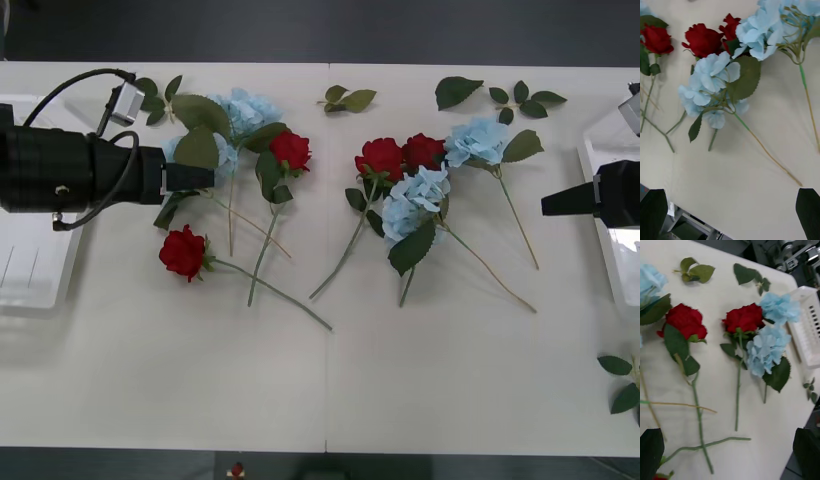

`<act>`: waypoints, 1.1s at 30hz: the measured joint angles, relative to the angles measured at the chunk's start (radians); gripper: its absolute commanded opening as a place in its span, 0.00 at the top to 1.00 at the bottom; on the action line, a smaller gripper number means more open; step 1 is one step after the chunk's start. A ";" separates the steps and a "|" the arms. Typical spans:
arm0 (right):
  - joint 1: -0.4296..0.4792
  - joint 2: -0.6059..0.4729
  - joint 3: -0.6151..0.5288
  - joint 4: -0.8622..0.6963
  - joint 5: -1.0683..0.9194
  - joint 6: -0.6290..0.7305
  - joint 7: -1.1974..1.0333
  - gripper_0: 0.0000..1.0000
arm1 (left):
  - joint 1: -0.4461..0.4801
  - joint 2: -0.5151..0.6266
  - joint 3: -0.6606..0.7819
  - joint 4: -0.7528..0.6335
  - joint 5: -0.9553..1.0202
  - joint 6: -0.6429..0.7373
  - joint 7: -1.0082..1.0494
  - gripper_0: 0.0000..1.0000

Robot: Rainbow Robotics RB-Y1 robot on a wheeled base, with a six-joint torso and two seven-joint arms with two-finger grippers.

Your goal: Put the red flowers into the right box and the blue flowers into the left box

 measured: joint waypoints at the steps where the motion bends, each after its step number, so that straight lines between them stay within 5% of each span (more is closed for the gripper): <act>1: 0.000 0.019 0.001 0.000 0.040 0.001 -0.007 0.00 | -0.002 -0.009 0.000 -0.006 -0.071 0.000 0.086 0.00; 5: -0.030 0.078 0.057 0.022 0.174 -0.001 -0.054 0.00 | -0.003 -0.069 0.003 -0.052 -0.383 0.001 0.488 0.00; 14: -0.347 0.179 0.386 0.274 0.357 -0.001 -0.096 0.00 | -0.002 -0.303 0.137 -0.103 -0.849 0.179 0.712 0.00; 22: -0.457 0.289 0.421 0.459 0.506 -0.026 -0.096 0.00 | -0.002 -0.437 0.176 -0.168 -1.145 0.322 0.871 0.00; 27: -0.533 0.295 0.559 0.542 0.573 -0.082 -0.096 0.00 | -0.001 -0.515 0.174 -0.209 -1.417 0.486 1.112 0.00; 33: -0.629 0.365 0.672 0.714 0.583 -0.104 -0.096 0.00 | 0.023 -0.638 0.130 -0.238 -1.754 0.611 1.130 0.00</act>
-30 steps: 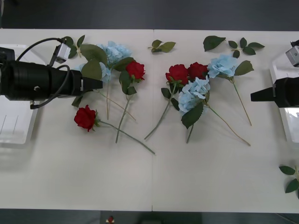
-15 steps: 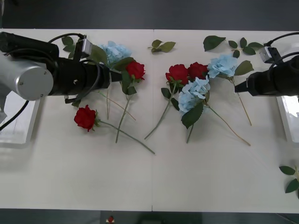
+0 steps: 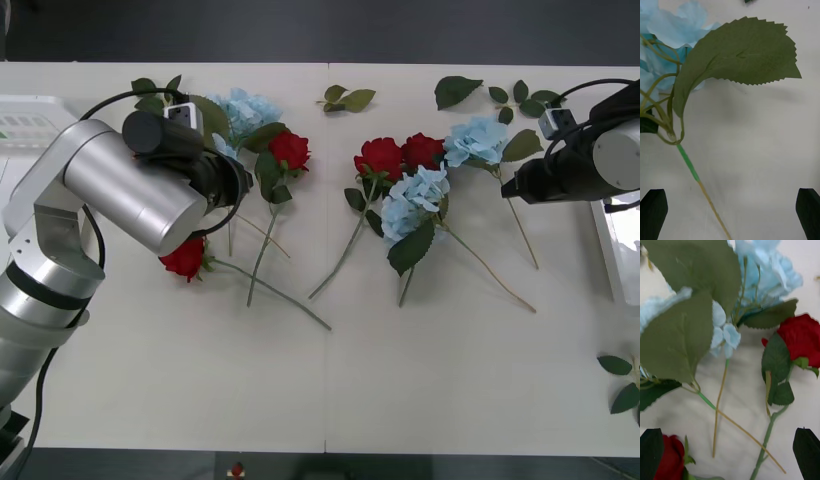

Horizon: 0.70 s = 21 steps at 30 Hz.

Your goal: Put the red flowers into the right box and the blue flowers into the left box

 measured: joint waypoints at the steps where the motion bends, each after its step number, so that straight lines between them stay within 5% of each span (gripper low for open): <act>1: -0.007 0.017 0.003 0.024 0.012 -0.004 0.000 0.00 | 0.001 -0.014 -0.009 0.000 -0.020 0.019 0.011 0.00; 15: -0.029 0.203 0.003 0.229 0.127 -0.110 0.000 0.00 | 0.050 -0.068 -0.016 0.038 -0.208 0.117 0.066 0.00; 17: -0.037 0.217 0.003 0.246 0.132 -0.126 0.000 0.29 | 0.051 -0.068 -0.001 0.070 -0.208 0.096 0.066 0.00; 18: -0.040 0.221 0.003 0.249 0.132 -0.132 0.000 0.74 | 0.051 -0.068 0.009 0.087 -0.208 0.084 0.066 0.00; 19: -0.043 0.223 0.003 0.249 0.132 -0.136 0.000 0.92 | 0.051 -0.068 0.019 0.103 -0.208 0.076 0.066 0.00; 21: -0.045 0.224 0.003 0.249 0.131 -0.138 0.000 1.00 | 0.051 -0.068 0.039 0.131 -0.208 0.068 0.066 0.00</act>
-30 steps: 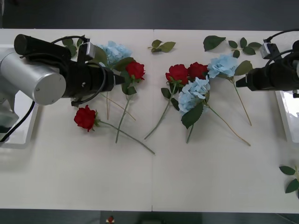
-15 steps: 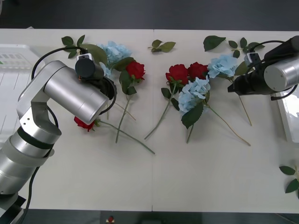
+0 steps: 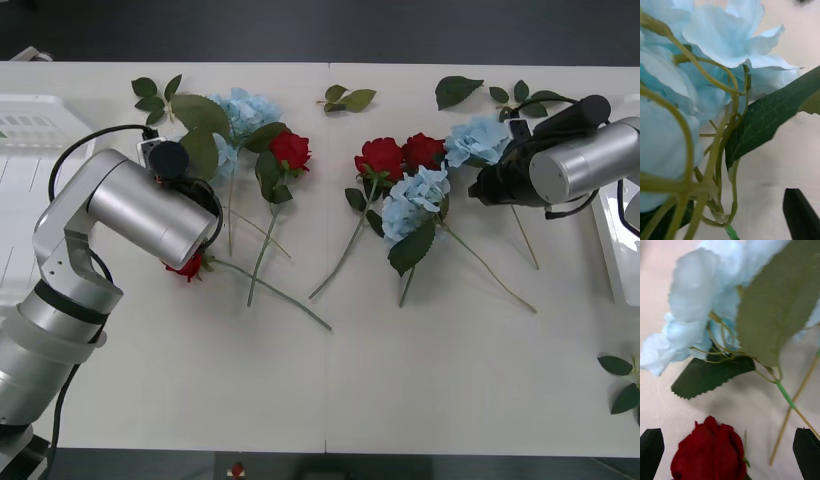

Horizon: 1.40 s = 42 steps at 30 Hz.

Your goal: Put the red flowers into the right box and the blue flowers into the left box

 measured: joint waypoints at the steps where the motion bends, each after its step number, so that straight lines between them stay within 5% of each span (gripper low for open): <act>1: 0.000 0.000 0.000 0.000 0.000 0.000 0.000 1.00 | 0.000 0.000 0.008 0.012 0.000 0.000 0.000 0.00; 14: 0.000 0.000 0.000 0.000 -0.027 -0.017 0.000 1.00 | -0.092 -0.002 0.025 0.111 0.000 -0.031 0.012 0.00; 20: 0.000 -0.024 0.000 -0.015 -0.119 -0.022 0.000 1.00 | -0.101 -0.008 0.025 0.138 0.003 -0.195 0.012 0.00; 25: 0.000 -0.098 0.000 -0.086 -0.193 -0.018 0.000 1.00 | -0.101 -0.031 0.020 0.233 0.048 -0.324 0.012 0.00; 34: 0.024 -0.300 -0.003 -0.335 -0.380 -0.017 0.025 1.00 | -0.101 -0.032 -0.045 0.267 0.084 -0.354 0.007 0.00; 38: 0.096 -0.379 -0.084 -0.480 -0.477 -0.015 0.026 1.00 | -0.101 -0.032 -0.070 0.312 0.098 -0.425 -0.005 0.00; 42: 0.245 -0.410 -0.294 -0.628 -0.533 0.046 0.030 1.00 | -0.101 -0.032 -0.080 0.371 0.099 -0.481 -0.012 0.00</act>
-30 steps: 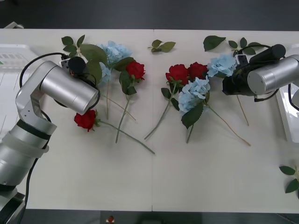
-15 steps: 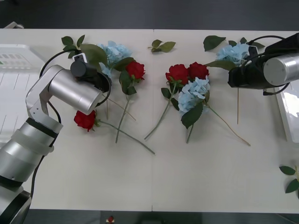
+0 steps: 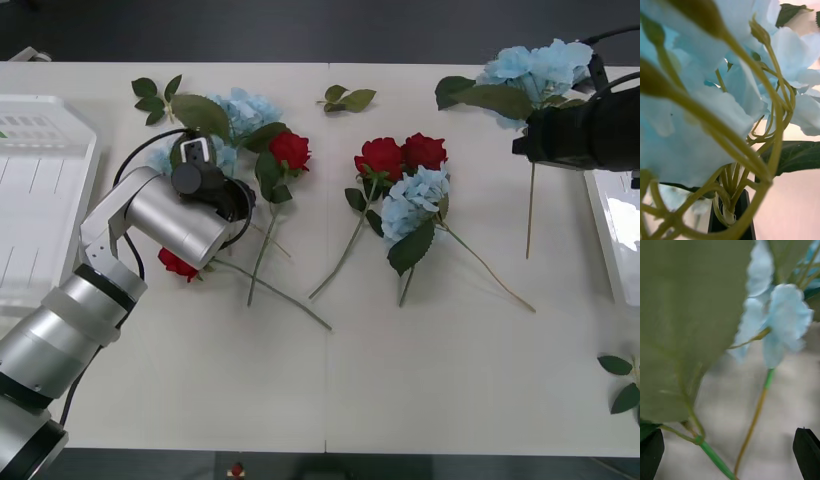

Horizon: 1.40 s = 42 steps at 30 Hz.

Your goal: Put the red flowers into the right box and the blue flowers into the left box

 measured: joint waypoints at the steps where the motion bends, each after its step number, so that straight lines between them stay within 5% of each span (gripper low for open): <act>1: 0.043 0.000 -0.063 -0.032 -0.015 0.017 0.014 1.00 | 0.000 0.000 0.000 0.009 0.000 -0.006 0.000 0.12; 2: 0.086 0.000 -0.123 -0.066 -0.039 0.030 0.051 1.00 | 0.000 0.000 0.000 0.014 0.000 -0.008 -0.001 0.28; 5: 0.205 0.000 -0.272 -0.143 -0.145 0.039 0.222 1.00 | 0.000 0.000 0.000 0.017 0.000 -0.009 -0.017 0.99; 22: 0.593 0.032 -0.603 -0.453 -0.512 0.039 0.708 1.00 | 0.000 0.012 0.000 -0.033 0.054 0.066 -0.028 1.00; 42: 0.658 0.292 -0.601 -0.538 -0.588 0.039 0.859 1.00 | 0.000 0.178 0.141 -0.427 0.351 0.529 -0.093 1.00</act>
